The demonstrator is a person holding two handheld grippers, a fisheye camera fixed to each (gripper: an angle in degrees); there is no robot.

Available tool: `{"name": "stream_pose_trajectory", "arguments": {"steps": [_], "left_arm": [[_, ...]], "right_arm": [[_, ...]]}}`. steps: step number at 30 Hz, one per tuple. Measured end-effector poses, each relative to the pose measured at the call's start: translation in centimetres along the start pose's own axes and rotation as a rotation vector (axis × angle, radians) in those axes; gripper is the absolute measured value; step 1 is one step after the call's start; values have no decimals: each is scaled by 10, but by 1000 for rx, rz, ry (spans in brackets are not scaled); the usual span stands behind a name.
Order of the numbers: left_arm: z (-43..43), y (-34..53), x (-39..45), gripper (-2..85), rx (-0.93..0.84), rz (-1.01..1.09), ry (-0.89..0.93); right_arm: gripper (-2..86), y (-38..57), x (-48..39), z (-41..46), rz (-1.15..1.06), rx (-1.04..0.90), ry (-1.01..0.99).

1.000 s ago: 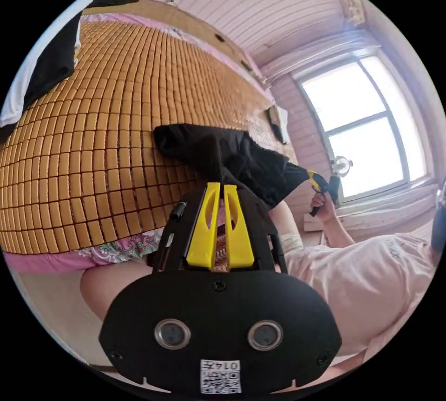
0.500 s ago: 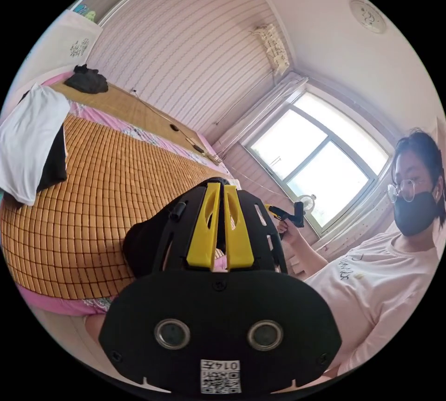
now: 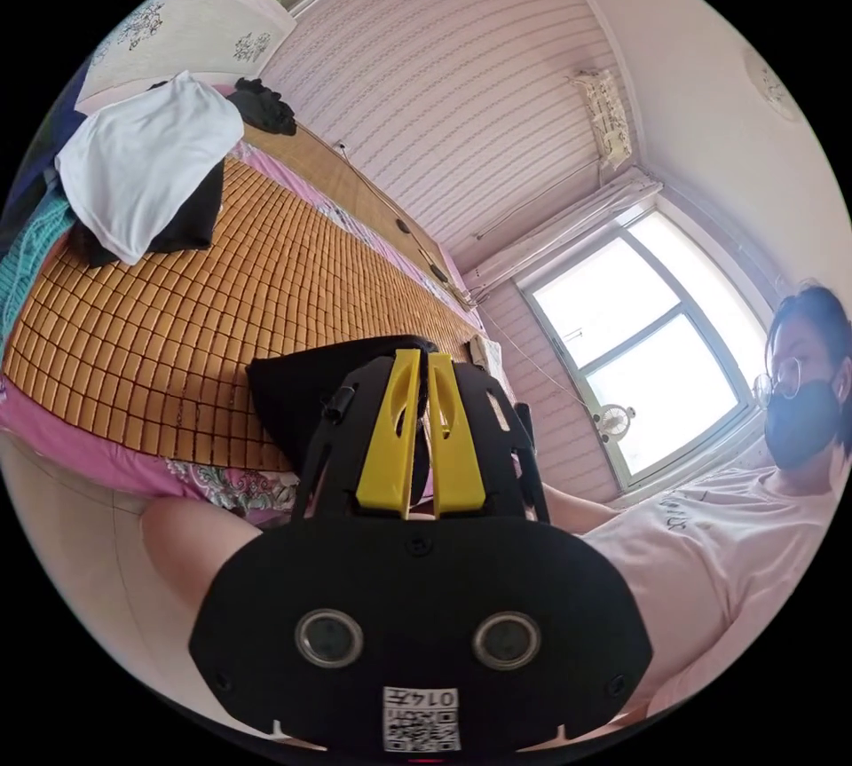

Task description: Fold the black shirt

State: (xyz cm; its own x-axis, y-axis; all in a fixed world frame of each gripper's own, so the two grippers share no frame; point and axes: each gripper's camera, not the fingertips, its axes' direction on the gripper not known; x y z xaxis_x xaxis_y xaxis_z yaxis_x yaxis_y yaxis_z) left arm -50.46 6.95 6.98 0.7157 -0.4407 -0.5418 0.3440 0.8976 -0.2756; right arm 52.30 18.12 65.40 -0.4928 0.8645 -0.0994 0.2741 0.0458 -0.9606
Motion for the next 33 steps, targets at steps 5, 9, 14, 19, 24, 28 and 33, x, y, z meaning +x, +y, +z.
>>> {"name": "stream_pose_trajectory", "arguments": {"steps": [5, 9, 14, 19, 24, 28, 33], "left_arm": [[-29, 20, 15, -10, 22, -16, -58], [-60, 34, 43, -10, 145, 10, -82], [-74, -8, 100, -10, 259, 207, 4], [-81, -100, 203, -10, 406, 408, -32], [-137, -105, 317, -10, 629, 622, 77], [-157, -75, 337, -10, 647, 663, 111], [-171, -32, 342, -10, 638, 674, 168]], "right_arm": [[17, 4, -13, 14, 66, -45, -97], [6, 25, -16, -65, 47, 197, -319], [2, 0, -38, -232, -137, 554, -268], [1, -50, -88, -432, -273, 893, -75], [1, 10, -171, -566, -401, 1216, 68], [1, 54, -196, -581, -457, 1194, 85], [1, 105, -214, -575, -464, 1176, 53]]}}
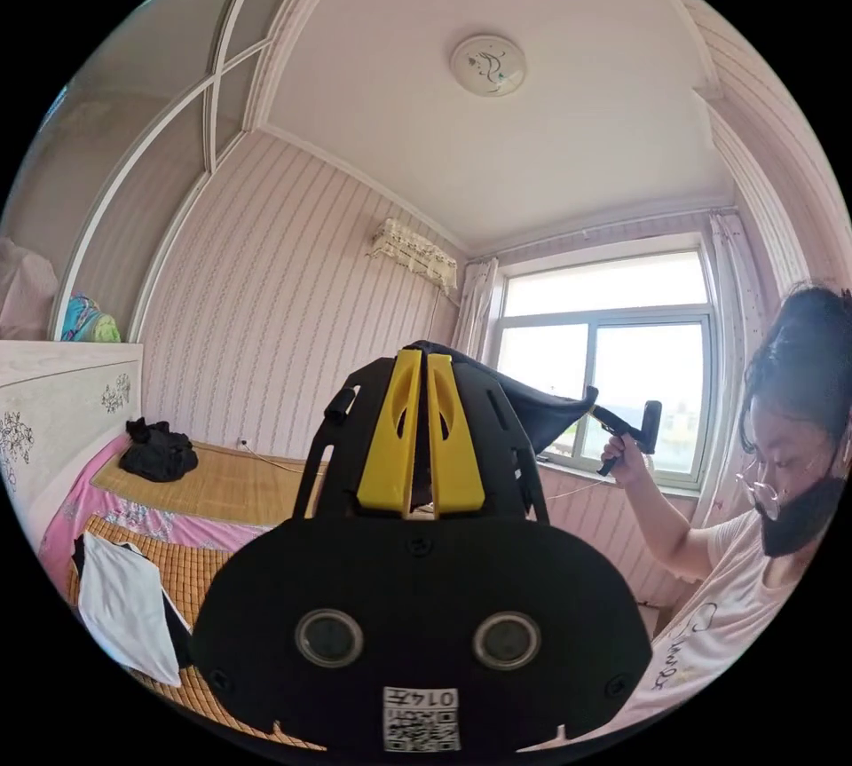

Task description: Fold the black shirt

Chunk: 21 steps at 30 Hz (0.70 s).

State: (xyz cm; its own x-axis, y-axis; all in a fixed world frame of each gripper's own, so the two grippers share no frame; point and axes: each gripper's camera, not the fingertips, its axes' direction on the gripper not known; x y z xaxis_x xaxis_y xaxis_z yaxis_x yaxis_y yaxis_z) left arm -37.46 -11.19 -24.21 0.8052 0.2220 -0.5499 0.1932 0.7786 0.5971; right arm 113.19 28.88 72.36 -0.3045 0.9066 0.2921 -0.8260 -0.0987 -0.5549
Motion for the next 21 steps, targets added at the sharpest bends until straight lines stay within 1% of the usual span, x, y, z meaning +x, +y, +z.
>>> {"name": "stream_pose_trajectory", "arguments": {"steps": [5, 7, 8, 10, 12, 13, 15, 16, 17, 18, 19, 21], "left_arm": [[-31, -27, 37, -10, 130, 89, 50], [-34, -41, 45, -10, 147, 119, 58], [-32, -47, 47, -10, 144, 130, 43], [-19, -51, 43, -10, 105, 127, 3], [10, -40, 21, -10, 23, 78, -89], [19, -35, 13, -10, -4, 53, -121], [62, -6, -20, -10, -169, -3, -240], [73, 3, -26, -10, -209, -12, -277], [95, 21, -39, -10, -295, -37, -313], [111, 34, -49, -10, -328, -95, -327], [117, 37, -53, -10, -333, -123, -315], [134, 26, -58, -10, -278, -170, -291]], "right_arm": [[1, -26, -34, -28, -73, 98, -56], [1, -37, -41, -26, -93, 91, -36], [1, -42, -41, -16, -104, 49, -14], [1, -41, -30, 13, -78, -48, -3], [1, -20, -5, 74, -39, -266, 21], [1, -11, 1, 92, -46, -332, 48], [-1, 31, 22, 155, -96, -524, 215], [-1, 41, 29, 169, -86, -557, 235], [-2, 55, 45, 190, -36, -583, 245], [-2, 59, 61, 204, 32, -580, 243], [-2, 57, 69, 208, 63, -566, 239], [-2, 28, 91, 211, 112, -448, 285]]}}
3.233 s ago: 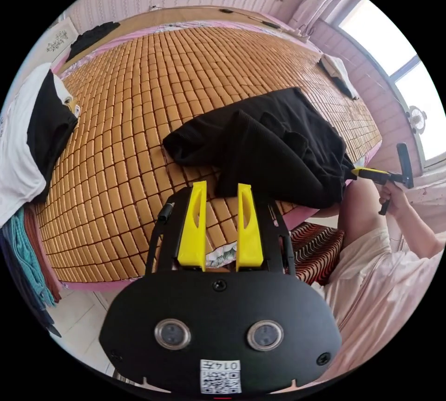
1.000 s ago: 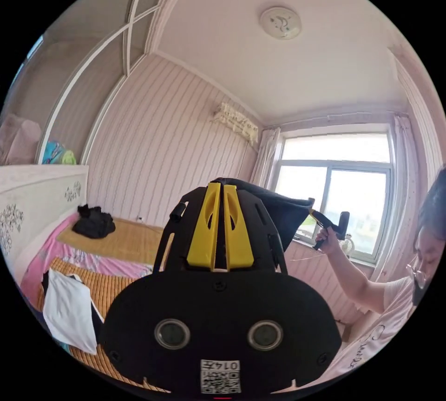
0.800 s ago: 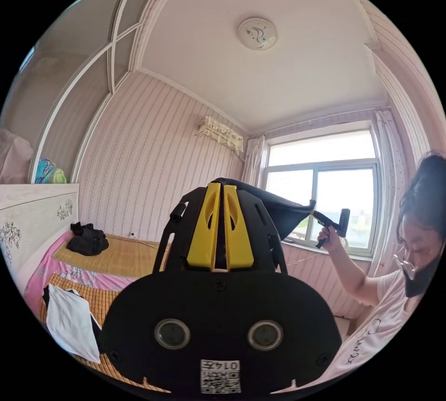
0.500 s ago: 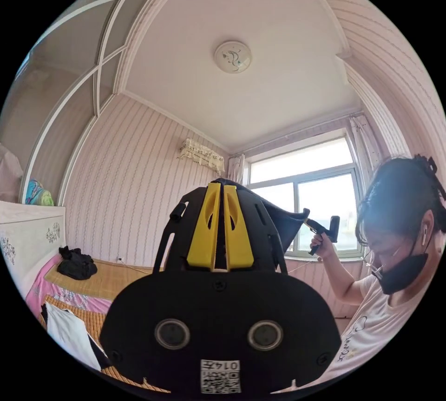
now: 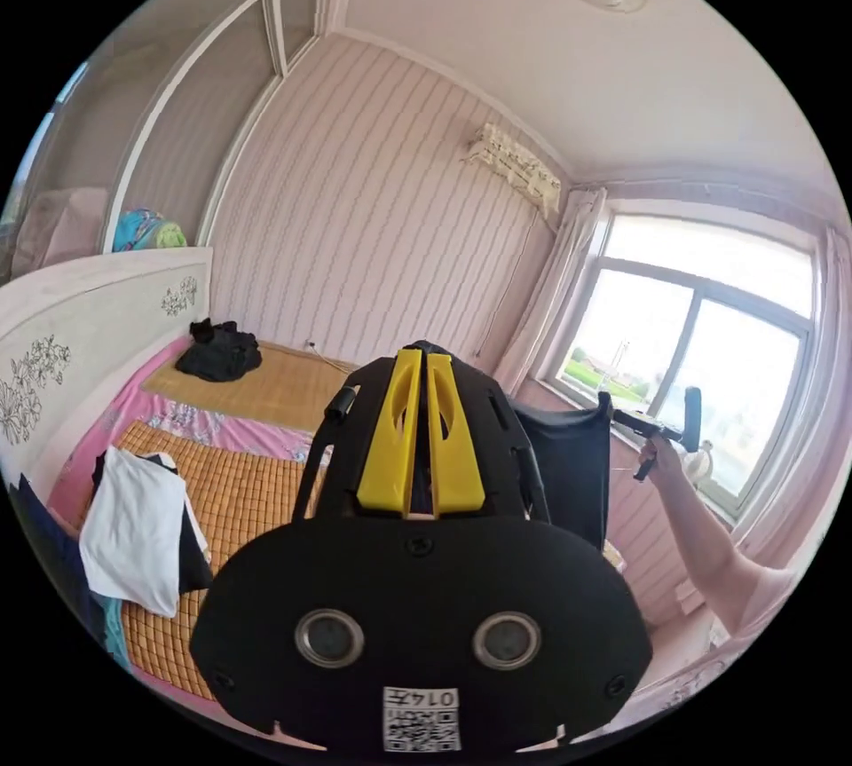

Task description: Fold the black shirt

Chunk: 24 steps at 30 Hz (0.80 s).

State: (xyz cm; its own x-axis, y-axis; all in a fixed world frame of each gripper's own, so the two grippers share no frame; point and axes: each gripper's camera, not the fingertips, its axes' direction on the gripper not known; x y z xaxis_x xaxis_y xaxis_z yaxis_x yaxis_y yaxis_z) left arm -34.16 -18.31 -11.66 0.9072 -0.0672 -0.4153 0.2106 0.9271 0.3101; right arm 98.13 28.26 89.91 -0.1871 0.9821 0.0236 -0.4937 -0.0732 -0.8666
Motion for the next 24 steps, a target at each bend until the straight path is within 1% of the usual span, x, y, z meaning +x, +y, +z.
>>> {"name": "stream_pose_trajectory", "arguments": {"steps": [1, 3, 5, 8, 10, 13, 15, 16, 18, 19, 21, 22, 24], "left_arm": [[-1, -7, 3, -10, 30, 6, 7], [-9, -31, 20, -10, 144, 67, 48], [-12, -40, 31, -10, 183, 118, 76], [-7, -29, 31, -10, 177, 178, 95], [4, -9, 20, -10, 117, 187, 89], [34, 46, -9, -10, -51, 194, 49], [68, 108, -36, -10, -241, 190, -16], [76, 125, -44, -10, -289, 173, -25], [109, 193, -76, -10, -470, 60, -24], [116, 210, -82, -10, -512, 39, -30], [140, 268, -101, -10, -657, 8, -91], [145, 280, -105, -10, -693, 4, -106], [160, 319, -116, -10, -822, 3, -157]], "right_arm": [[-2, -9, 3, -7, 8, 43, 15], [0, -38, 10, -43, -1, 249, 2], [0, -47, 10, -59, -40, 333, -23], [1, -30, 9, -55, -137, 347, -14], [1, -1, 14, -34, -184, 289, -4], [2, 77, 30, 18, -190, 142, -51], [2, 156, 45, 72, -154, -29, -57], [2, 177, 49, 87, -126, -78, -56], [3, 266, 72, 144, 44, -279, -106], [3, 287, 77, 156, 92, -325, -128], [3, 364, 96, 195, 272, -461, -186], [3, 380, 100, 202, 309, -490, -198], [2, 430, 117, 221, 418, -587, -227]]}}
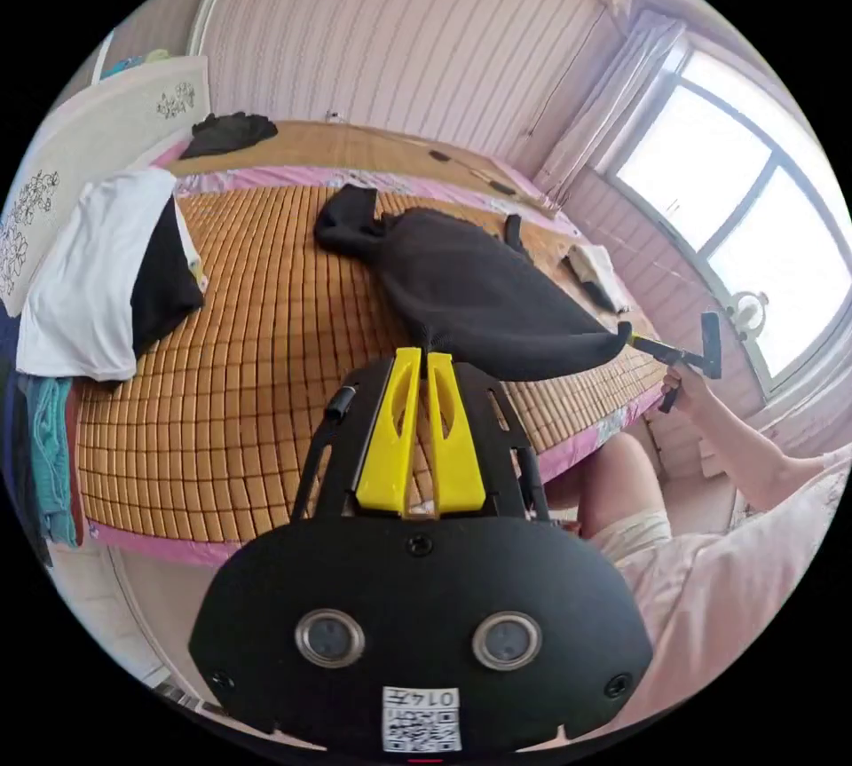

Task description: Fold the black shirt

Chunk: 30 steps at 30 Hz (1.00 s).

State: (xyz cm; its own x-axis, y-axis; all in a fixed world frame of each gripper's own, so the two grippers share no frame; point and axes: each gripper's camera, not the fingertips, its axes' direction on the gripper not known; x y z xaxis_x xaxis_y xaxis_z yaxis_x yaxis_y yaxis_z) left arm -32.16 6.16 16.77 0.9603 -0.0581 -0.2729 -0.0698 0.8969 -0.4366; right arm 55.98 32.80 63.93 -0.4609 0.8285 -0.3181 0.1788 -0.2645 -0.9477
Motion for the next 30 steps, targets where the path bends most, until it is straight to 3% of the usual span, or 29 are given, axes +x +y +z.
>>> {"name": "stream_pose_trajectory", "arguments": {"steps": [5, 13, 20, 24, 30], "left_arm": [[43, 22, -16, -10, -143, -73, 34], [71, 22, -39, -10, -221, -123, 37], [91, -4, -50, -10, -247, -125, 28], [98, -16, -51, -10, -285, -85, -10], [105, -24, -44, -10, -375, -5, -24]], "right_arm": [[0, 27, 42, 25, 57, -139, 12], [46, 30, 67, 28, 54, -204, 61], [80, 16, 66, 95, -56, -428, 184], [13, 11, 72, 102, -107, -487, 250], [3, 9, 98, 79, -106, -489, 185]]}}
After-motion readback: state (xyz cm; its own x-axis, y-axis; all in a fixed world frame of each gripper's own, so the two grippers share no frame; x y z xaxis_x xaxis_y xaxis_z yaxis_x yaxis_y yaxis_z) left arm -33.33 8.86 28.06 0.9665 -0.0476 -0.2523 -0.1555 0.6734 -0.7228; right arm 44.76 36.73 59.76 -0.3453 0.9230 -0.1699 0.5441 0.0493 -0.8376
